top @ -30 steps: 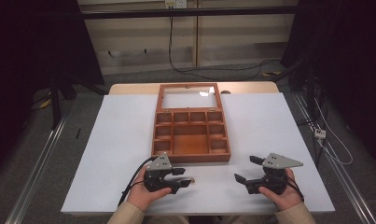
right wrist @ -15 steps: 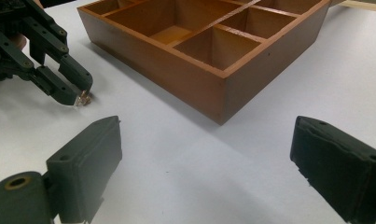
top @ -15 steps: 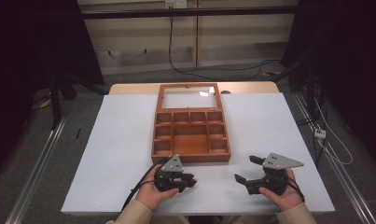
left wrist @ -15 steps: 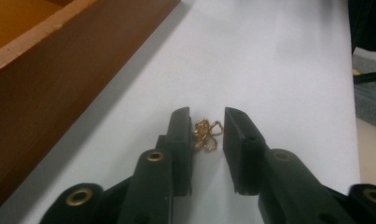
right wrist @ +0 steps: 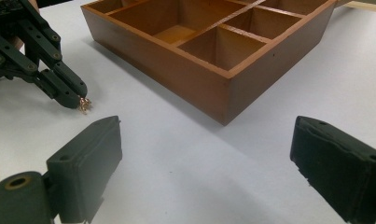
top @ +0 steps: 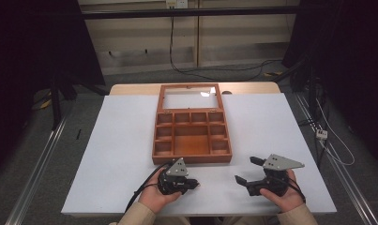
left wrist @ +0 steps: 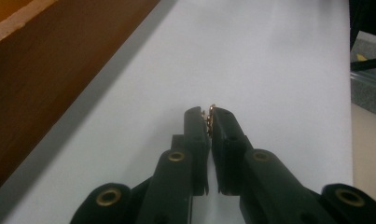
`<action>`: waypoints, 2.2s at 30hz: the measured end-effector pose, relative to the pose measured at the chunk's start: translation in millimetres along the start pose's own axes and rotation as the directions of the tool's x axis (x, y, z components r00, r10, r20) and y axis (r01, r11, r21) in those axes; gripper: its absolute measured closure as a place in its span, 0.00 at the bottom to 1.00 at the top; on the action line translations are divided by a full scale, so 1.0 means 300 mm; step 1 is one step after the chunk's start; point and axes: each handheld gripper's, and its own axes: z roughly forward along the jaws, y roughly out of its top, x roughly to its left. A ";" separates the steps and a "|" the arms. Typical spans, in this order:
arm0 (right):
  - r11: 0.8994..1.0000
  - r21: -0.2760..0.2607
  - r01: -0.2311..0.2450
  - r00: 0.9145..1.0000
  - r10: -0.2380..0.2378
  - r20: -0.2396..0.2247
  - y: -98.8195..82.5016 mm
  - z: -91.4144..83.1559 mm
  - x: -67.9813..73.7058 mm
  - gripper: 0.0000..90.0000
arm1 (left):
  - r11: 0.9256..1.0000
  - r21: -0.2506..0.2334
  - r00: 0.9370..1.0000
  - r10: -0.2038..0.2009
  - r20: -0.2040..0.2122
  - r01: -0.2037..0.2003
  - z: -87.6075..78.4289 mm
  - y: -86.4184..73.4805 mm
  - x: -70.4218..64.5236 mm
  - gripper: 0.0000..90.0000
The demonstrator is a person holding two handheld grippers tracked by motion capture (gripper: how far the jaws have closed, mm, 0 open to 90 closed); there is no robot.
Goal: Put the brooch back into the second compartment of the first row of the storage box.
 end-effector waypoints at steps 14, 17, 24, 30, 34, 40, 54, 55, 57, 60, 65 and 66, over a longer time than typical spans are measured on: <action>1.000 -0.007 -0.002 1.000 0.002 -0.006 0.001 -0.004 -0.002 0.10 | 1.000 -0.002 1.000 -0.022 0.018 0.022 0.013 0.009 0.001 1.00; 1.000 -0.013 -0.003 1.000 0.003 -0.006 0.003 -0.007 -0.001 0.10 | 0.999 -0.014 0.999 -0.037 0.026 0.038 0.004 0.011 0.005 1.00; 1.000 -0.018 -0.009 1.000 0.009 -0.004 0.002 -0.012 -0.005 0.09 | 0.996 -0.047 0.996 -0.079 0.035 0.080 -0.041 0.024 0.015 1.00; 1.000 -0.019 -0.017 1.000 0.017 -0.001 -0.001 -0.013 -0.009 0.09 | 0.991 -0.071 0.993 -0.107 0.040 0.110 -0.076 0.046 0.034 1.00; 1.000 -0.021 -0.018 1.000 0.018 -0.001 -0.003 -0.015 -0.012 0.09 | 0.988 -0.081 0.992 -0.126 0.033 0.128 -0.100 0.064 0.053 1.00; 0.999 -0.023 -0.022 1.000 0.022 0.000 -0.006 -0.018 -0.017 0.09 | 0.988 -0.079 0.991 -0.132 0.018 0.133 -0.121 0.097 0.084 1.00; 1.000 -0.021 -0.023 1.000 0.023 -0.002 -0.005 -0.020 -0.018 0.09 | 0.986 -0.075 0.989 -0.147 -0.015 0.146 -0.152 0.146 0.141 1.00; 0.999 -0.021 -0.024 1.000 0.024 -0.003 -0.006 -0.020 -0.018 0.09 | 0.986 -0.071 0.988 -0.151 -0.040 0.148 -0.156 0.151 0.142 1.00; 0.999 -0.019 -0.025 1.000 0.025 -0.003 -0.007 -0.019 -0.017 0.09 | 0.985 -0.082 0.988 -0.156 -0.019 0.154 -0.160 0.157 0.153 1.00; 1.000 -0.016 -0.023 1.000 0.022 -0.007 -0.007 -0.017 -0.015 0.09 | 0.986 -0.074 0.988 -0.154 -0.031 0.151 -0.163 0.168 0.164 1.00; 1.000 -0.017 -0.022 1.000 0.021 -0.008 -0.007 -0.017 -0.015 0.09 | 0.986 -0.067 0.986 -0.160 -0.056 0.156 -0.160 0.182 0.178 1.00; 1.000 -0.018 -0.022 1.000 0.022 -0.008 -0.007 -0.018 -0.015 0.09 | 0.986 -0.069 0.987 -0.157 -0.043 0.154 -0.158 0.183 0.185 1.00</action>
